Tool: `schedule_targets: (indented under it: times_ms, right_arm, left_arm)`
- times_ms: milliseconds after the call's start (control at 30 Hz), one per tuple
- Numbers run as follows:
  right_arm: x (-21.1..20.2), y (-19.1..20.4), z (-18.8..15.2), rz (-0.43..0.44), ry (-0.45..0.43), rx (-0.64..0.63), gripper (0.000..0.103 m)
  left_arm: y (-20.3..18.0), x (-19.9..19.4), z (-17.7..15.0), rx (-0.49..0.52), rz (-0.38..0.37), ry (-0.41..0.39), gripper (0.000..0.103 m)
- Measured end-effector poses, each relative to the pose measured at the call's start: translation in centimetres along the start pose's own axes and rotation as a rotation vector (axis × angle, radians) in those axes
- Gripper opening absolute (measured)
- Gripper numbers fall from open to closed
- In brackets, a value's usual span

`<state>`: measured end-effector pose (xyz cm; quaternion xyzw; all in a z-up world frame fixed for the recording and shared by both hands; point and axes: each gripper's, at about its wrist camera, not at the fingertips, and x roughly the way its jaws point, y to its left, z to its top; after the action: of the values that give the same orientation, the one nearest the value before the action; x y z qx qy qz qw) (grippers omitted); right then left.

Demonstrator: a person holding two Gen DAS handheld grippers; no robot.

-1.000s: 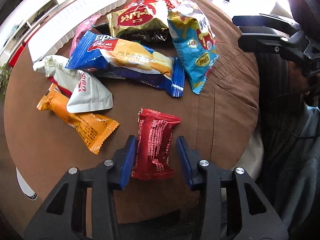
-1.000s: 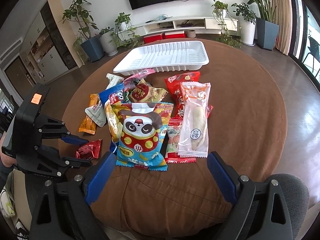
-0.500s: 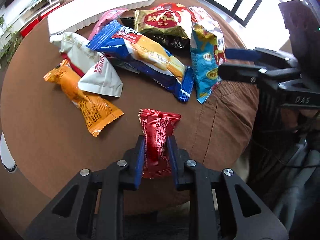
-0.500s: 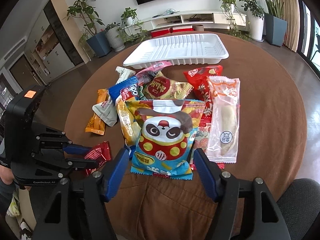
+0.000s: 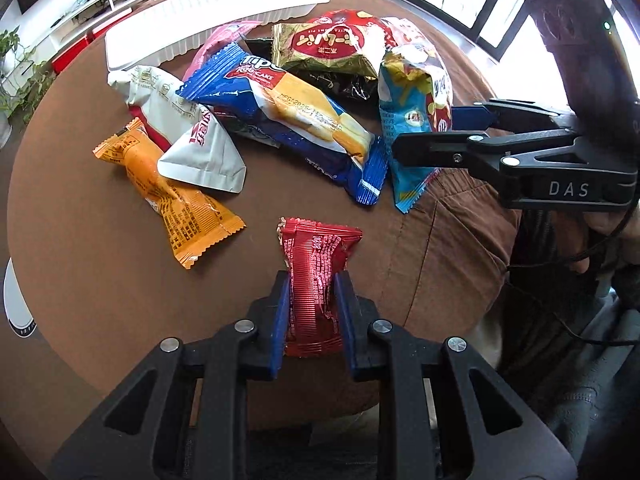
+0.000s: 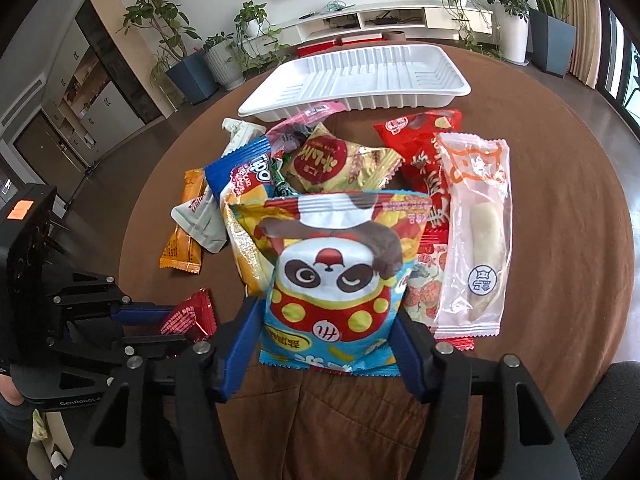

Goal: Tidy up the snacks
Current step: 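Grasp the red candy wrapper with the left tool while the right tool grasps the panda chip bag, then carry both packets to the white tray and open both tools to release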

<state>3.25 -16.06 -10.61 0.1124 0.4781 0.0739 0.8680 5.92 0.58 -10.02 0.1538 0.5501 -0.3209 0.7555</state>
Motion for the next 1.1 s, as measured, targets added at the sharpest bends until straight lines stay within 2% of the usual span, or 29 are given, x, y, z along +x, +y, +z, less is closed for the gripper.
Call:
schedule_targets:
  times_ms: [133, 200, 500, 867, 1100]
  right_arm:
    - [-0.6, -0.3, 0.1, 0.018, -0.021, -0.002, 0.052]
    - [-0.8, -0.1, 0.0, 0.022, -0.028, -0.013, 0.041]
    - [-1.4, -0.1, -0.4, 0.056, -0.042, -0.014, 0.032]
    - [-3.3, -0.5, -0.9, 0.091, -0.071, 0.006, 0.031]
    - [-4.6, -1.0, -0.8, 0.121, -0.096, 0.028, 0.031]
  left_arm:
    - [-0.1, 0.0, -0.1, -0.006, 0.002, -0.009, 0.020]
    - [-0.1, 0.0, -0.3, -0.008, 0.003, -0.011, 0.020]
    - [0.3, -0.1, -0.5, -0.036, -0.008, -0.029, 0.019]
    - [0.5, -1.1, -1.1, -0.074, -0.021, -0.072, 0.017]
    - [0.7, -2.8, -1.3, -0.117, -0.068, -0.128, 0.017]
